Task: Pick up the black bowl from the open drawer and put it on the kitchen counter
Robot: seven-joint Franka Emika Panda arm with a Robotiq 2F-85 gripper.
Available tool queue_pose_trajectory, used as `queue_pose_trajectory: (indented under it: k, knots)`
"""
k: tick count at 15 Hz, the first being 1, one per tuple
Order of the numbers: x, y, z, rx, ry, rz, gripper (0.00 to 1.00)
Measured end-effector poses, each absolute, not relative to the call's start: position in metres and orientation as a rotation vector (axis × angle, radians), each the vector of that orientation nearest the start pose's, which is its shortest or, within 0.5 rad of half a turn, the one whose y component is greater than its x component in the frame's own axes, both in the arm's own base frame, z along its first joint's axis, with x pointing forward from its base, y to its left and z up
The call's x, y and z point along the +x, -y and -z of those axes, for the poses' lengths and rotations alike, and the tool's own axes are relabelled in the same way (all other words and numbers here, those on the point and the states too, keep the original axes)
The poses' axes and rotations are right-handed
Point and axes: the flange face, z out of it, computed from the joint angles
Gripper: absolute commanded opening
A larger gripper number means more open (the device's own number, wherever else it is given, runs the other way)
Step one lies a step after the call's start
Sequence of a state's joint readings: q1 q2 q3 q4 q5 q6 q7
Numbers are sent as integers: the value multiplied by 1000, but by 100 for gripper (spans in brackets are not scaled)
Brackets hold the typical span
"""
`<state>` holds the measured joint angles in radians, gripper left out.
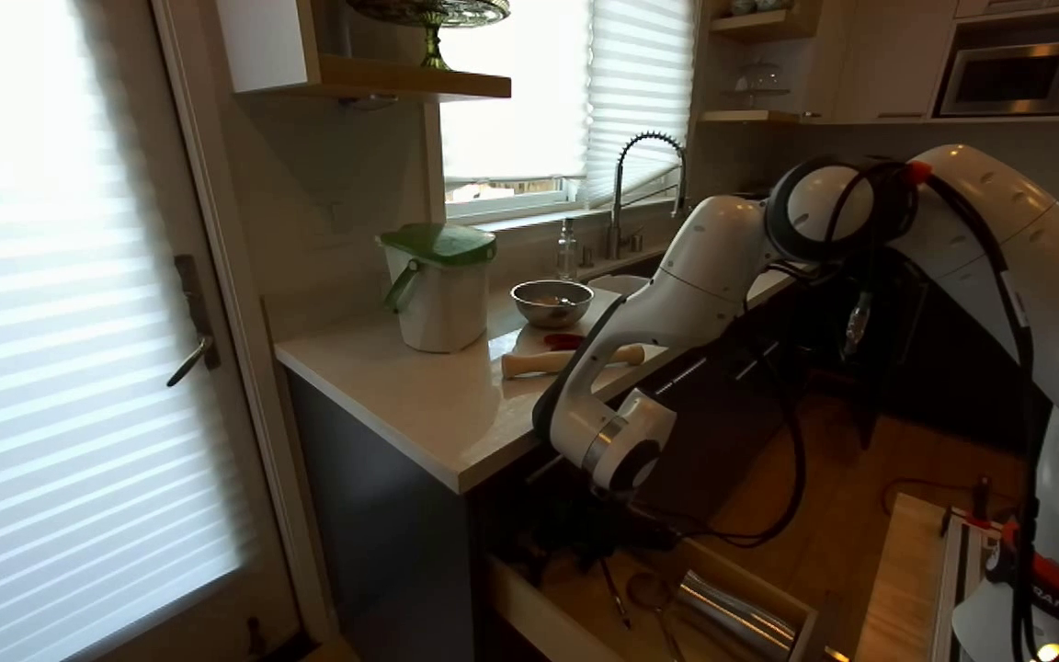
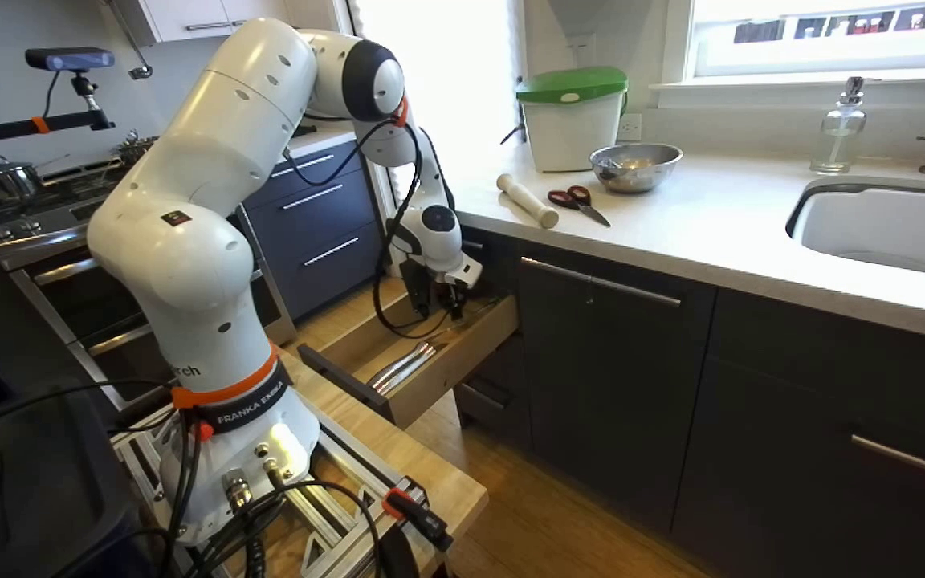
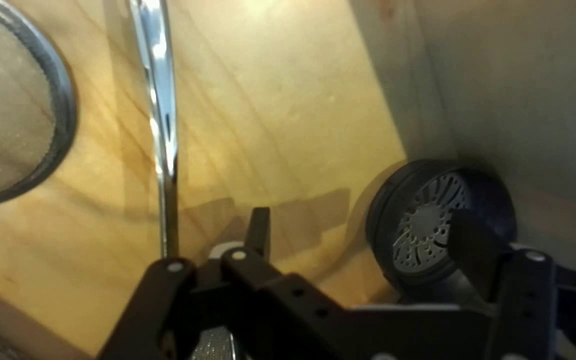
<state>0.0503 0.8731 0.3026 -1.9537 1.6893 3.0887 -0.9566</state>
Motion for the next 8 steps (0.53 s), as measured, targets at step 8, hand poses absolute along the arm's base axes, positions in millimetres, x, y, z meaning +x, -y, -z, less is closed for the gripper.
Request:
queue_pose_trajectory:
  k: [8]
  knots:
    - [495,-153,-27,-2620,-703,315,57]
